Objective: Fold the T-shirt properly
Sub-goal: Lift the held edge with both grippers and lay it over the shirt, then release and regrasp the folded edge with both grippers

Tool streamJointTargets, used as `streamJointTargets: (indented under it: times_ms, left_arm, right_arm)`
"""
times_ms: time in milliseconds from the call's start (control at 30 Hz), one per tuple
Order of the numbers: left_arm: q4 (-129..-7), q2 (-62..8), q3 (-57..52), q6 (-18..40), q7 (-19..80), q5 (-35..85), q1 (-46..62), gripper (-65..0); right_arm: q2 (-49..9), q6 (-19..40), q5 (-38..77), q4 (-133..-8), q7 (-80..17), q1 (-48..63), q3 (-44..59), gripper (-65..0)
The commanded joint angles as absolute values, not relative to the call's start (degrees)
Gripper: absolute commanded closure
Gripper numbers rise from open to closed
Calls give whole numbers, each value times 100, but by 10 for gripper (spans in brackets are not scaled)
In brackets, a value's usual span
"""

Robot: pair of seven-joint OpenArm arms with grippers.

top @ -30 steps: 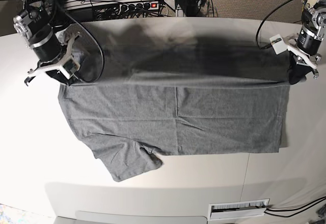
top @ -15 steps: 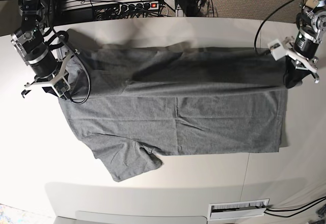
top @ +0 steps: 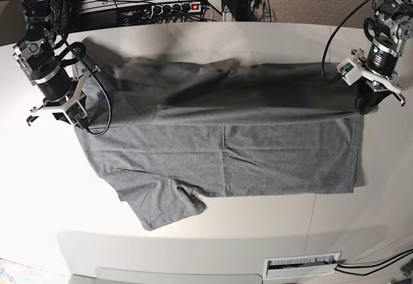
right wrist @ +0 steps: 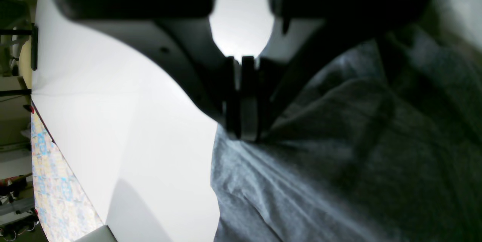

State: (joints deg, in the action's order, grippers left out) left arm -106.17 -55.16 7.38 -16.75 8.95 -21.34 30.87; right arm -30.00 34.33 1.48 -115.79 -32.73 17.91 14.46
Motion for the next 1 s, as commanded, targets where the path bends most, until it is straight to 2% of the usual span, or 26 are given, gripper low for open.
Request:
streamJointTargets:
  times_ms: [0, 33, 167, 267, 400, 500, 600, 667, 800, 867, 967]
  left_arm:
    - [-10672, -5599, 685, -1815, 895, -2156, 3063, -144]
    - [-10672, -5583, 690, -1813, 893, -2132, 3063, -162]
    - [-10669, -5586, 698, -1793, 893, -1879, 3065, -162]
    - [-10672, -5583, 698, -1555, 891, -1673, 3068, -162]
    - [-10672, -5570, 698, -714, 703, -1343, 3081, -161]
    - [-10672, -5518, 698, -134, 528, -1210, 3076, -159]
    - [-10672, -5419, 698, -67, 484, -1216, 3013, -152]
    - [-10672, -5360, 698, -75, 489, -1216, 2888, -117]
    - [-10672, -5332, 698, -71, 508, -1083, 2593, -36]
    - [-10667, -5332, 698, -64, 510, -823, 2451, 0]
    - [-10567, -5330, 698, 56, 508, -591, 2255, 0]
  right_arm:
    - [-3096, 3321, 148, -11649, -3166, 1730, 1496, -62]
    - [-3096, 3321, 148, -11649, -3166, 1730, 1496, -83]
    - [-3096, 3321, 148, -11651, -3166, 1730, 1496, -159]
    - [-3096, 3321, 152, -11651, -3148, 1730, 1496, -160]
    - [-3096, 3321, 305, -11651, -3179, 1730, 1496, -160]
    - [-3094, 3321, 919, -11651, -3553, 1737, 1494, -160]
    - [-3094, 3328, 1476, -11651, -3957, 1747, 1494, -159]
    - [-3094, 3332, 1520, -11651, -3964, 1747, 1494, -135]
    - [-3094, 3339, 1518, -11609, -3988, 1765, 1494, 0]
    - [-3094, 3339, 1520, -11430, -3948, 1778, 1494, 0]
    - [-3094, 3339, 1520, -11043, -3815, 1778, 1494, 0]
